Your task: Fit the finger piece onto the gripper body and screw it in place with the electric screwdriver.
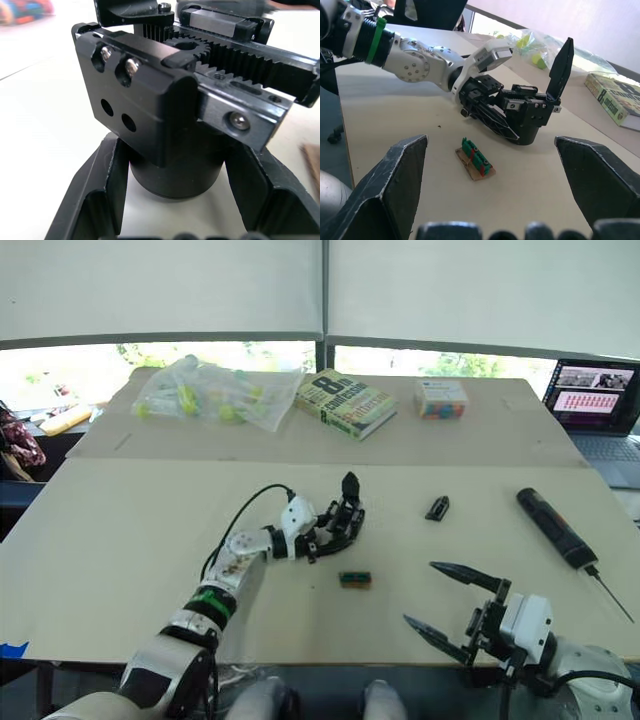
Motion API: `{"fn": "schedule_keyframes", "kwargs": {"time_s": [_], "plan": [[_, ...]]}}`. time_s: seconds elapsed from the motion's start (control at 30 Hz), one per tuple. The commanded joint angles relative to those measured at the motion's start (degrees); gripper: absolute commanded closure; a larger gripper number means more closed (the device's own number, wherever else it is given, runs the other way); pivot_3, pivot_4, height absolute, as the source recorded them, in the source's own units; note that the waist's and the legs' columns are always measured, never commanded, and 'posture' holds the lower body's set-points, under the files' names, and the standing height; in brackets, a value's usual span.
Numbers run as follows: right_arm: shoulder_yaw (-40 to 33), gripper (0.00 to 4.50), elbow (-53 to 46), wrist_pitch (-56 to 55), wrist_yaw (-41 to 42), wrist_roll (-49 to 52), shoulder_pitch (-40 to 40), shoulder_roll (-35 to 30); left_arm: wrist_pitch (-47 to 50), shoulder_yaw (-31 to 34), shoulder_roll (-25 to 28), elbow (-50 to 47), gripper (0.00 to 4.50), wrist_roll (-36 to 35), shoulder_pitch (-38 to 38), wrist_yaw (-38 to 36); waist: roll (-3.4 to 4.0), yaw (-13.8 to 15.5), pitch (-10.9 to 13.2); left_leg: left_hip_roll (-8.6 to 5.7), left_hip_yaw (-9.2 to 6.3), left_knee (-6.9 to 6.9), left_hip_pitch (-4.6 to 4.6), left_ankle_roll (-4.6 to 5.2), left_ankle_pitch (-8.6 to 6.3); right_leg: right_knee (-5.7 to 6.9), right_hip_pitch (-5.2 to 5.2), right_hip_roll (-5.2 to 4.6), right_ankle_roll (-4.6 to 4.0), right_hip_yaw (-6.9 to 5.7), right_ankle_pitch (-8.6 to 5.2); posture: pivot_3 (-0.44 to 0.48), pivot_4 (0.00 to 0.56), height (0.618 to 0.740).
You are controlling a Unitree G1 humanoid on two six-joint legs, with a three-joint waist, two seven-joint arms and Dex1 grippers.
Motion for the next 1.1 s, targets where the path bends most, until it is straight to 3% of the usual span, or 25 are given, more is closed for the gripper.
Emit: {"fn": "schedule_keyframes", "kwargs": {"time_s": [0.03, 0.33, 0.57, 0.83, 0.97, 1.0, 1.1], "plan": [[-0.9, 0.00, -0.3, -0.2, 0.1, 0.4, 0.3, -0.1, 3.7, -0.6, -1.3, -7.5, 2.21, -1.1, 0.8, 2.4, 0.00, 0.0, 0.0, 0.00, 0.00, 0.00, 0.00, 0.00, 0.00, 0.00, 0.00, 0.00, 0.00, 0.00, 0.00, 0.000, 0.150, 0.740], [-1.2, 0.00, -0.8, 0.4, -0.2, 0.5, 0.4, -0.5, 8.8, -3.2, 0.7, -12.9, 2.21, -0.2, 3.9, 4.3, 0.01, -0.1, 0.0, 0.00, 0.00, -0.01, 0.04, 0.00, 0.00, 0.01, 0.01, 0.00, 0.00, 0.00, 0.00, 0.000, 0.150, 0.740], [-0.9, 0.00, -1.2, 0.6, -0.6, 0.3, 0.1, -0.3, 8.1, -4.4, 1.6, -11.6, 2.21, 0.8, 5.4, 5.7, 0.03, -0.1, 0.0, 0.00, 0.00, -0.01, 0.07, 0.00, 0.00, 0.01, 0.03, 0.01, -0.01, 0.00, 0.00, 0.000, 0.150, 0.740], [-1.2, 0.00, -1.1, 0.9, -0.6, 0.4, -0.1, -0.6, 11.5, -6.0, 2.6, -16.3, 2.21, -0.9, 9.7, 3.4, 0.18, -0.4, -0.1, 0.03, 0.01, -0.03, 0.14, 0.00, 0.00, 0.01, 0.06, 0.01, -0.01, 0.00, -0.01, 0.000, 0.150, 0.740], [-1.3, 0.00, -0.9, 1.2, -0.6, 0.5, -0.4, -0.7, 11.5, -5.7, 4.2, -18.4, 0.31, -0.4, 10.7, 3.8, 0.21, -0.5, -0.1, 0.03, 0.01, -0.03, 0.16, 0.00, 0.00, 0.01, 0.08, 0.00, -0.01, 0.01, -0.01, 0.000, 0.150, 0.740], [-1.5, 0.00, -0.8, 1.3, -0.6, 0.6, -0.4, -0.8, 12.0, -5.4, 4.8, -19.0, 0.06, -0.7, 10.9, 3.7, 0.21, -0.5, -0.1, 0.03, 0.01, -0.03, 0.15, 0.00, 0.00, 0.01, 0.08, 0.00, -0.02, 0.01, -0.01, 0.000, 0.150, 0.740], [-2.0, 0.00, -0.5, 1.6, -0.9, 0.5, -0.4, -0.9, 12.5, -4.5, 6.5, -20.4, 0.06, -1.1, 11.7, 3.7, 0.22, -0.8, -0.1, 0.04, 0.01, -0.03, 0.17, 0.00, 0.00, 0.02, 0.08, 0.01, -0.02, 0.01, -0.01, 0.000, 0.150, 0.740]]}}
